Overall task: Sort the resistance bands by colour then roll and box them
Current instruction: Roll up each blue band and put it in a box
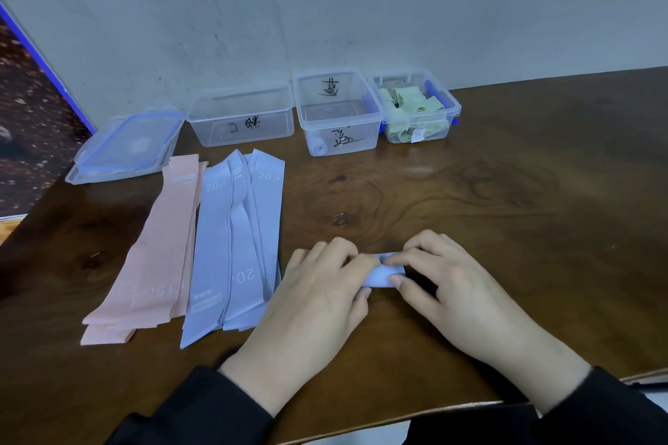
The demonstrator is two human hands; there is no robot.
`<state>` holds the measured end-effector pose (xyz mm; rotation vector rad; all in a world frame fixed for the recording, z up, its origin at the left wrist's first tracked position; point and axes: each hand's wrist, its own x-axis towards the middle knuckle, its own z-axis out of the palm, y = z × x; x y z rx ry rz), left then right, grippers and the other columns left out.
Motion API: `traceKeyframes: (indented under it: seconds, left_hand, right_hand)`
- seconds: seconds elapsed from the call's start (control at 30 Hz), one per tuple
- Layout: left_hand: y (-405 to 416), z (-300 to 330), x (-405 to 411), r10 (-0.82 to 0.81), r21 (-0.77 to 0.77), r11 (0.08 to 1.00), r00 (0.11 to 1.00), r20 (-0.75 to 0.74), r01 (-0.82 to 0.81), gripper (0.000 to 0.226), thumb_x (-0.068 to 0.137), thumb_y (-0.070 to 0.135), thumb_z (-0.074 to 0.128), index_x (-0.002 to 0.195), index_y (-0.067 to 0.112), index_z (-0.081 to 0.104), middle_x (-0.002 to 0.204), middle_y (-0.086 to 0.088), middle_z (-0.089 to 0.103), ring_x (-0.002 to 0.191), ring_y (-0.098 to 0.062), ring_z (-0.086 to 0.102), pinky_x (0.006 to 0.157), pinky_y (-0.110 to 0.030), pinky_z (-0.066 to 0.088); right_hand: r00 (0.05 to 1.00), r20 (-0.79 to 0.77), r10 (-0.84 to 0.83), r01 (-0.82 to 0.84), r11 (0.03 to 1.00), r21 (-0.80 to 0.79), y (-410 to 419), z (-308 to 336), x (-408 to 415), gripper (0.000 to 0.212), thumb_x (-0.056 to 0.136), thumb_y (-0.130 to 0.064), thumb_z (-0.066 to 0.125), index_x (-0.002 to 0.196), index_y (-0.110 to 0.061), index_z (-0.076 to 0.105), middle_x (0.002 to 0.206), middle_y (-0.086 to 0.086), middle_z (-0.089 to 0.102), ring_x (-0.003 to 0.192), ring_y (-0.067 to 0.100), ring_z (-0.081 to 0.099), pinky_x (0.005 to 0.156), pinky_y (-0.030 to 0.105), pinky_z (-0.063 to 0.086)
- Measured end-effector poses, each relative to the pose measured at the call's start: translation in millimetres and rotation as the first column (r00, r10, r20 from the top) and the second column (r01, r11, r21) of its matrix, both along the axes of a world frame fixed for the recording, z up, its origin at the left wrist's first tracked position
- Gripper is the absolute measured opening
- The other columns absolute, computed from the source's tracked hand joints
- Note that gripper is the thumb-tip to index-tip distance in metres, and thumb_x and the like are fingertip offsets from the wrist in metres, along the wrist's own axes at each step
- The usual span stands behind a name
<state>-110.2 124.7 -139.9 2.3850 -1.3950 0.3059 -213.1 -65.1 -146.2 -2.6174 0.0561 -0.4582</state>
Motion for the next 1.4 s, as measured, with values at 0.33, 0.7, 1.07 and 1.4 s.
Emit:
traceKeyframes:
  seconds: [0.33,0.7,1.07,1.4]
  left_hand:
    - [-13,3,4,0.108,0.060,0.993,0.993,-0.042,-0.106,0.032,0.094,0.042,0.057,0.126,0.039,0.056,0.110,0.015,0.046,0.096,-0.007,0.044,0.082,-0.031,0.039]
    - [-33,30,23,0.109,-0.017,0.993,0.983,-0.150,-0.113,0.032,0.095,0.035,0.060,0.125,0.031,0.050,0.111,0.011,0.058,0.100,-0.012,0.055,0.087,-0.034,0.046]
    - [-43,14,41,0.079,-0.030,0.996,0.997,-0.021,-0.080,0.046,0.095,0.017,0.062,0.141,0.020,0.056,0.111,0.000,0.063,0.092,-0.019,0.056,0.073,-0.043,0.054]
    - [-45,23,37,0.157,-0.054,0.981,0.928,-0.338,-0.185,0.055,0.102,0.030,0.053,0.153,0.037,0.034,0.136,0.017,0.053,0.120,-0.002,0.050,0.105,-0.029,0.045]
  right_hand:
    - [1.000,0.003,0.030,-0.030,0.999,-0.042,-2,6,21,0.025,0.101,-0.032,0.050,0.116,-0.030,0.071,0.104,-0.021,0.054,0.095,0.007,0.051,0.085,0.034,0.049]
    - [0.988,-0.070,0.135,-0.133,0.991,0.030,-25,27,52,0.022,0.091,-0.044,0.068,0.111,-0.036,0.066,0.099,-0.020,0.060,0.095,0.002,0.054,0.089,0.031,0.047]
    - [0.991,-0.110,0.078,-0.044,0.956,0.289,-29,11,70,0.021,0.091,-0.046,0.070,0.109,-0.041,0.061,0.110,-0.019,0.070,0.109,-0.007,0.061,0.089,0.016,0.049]
    - [0.990,-0.105,0.090,-0.034,0.893,0.450,-28,16,69,0.015,0.091,-0.041,0.072,0.105,-0.038,0.068,0.103,-0.019,0.071,0.100,-0.001,0.065,0.090,0.026,0.053]
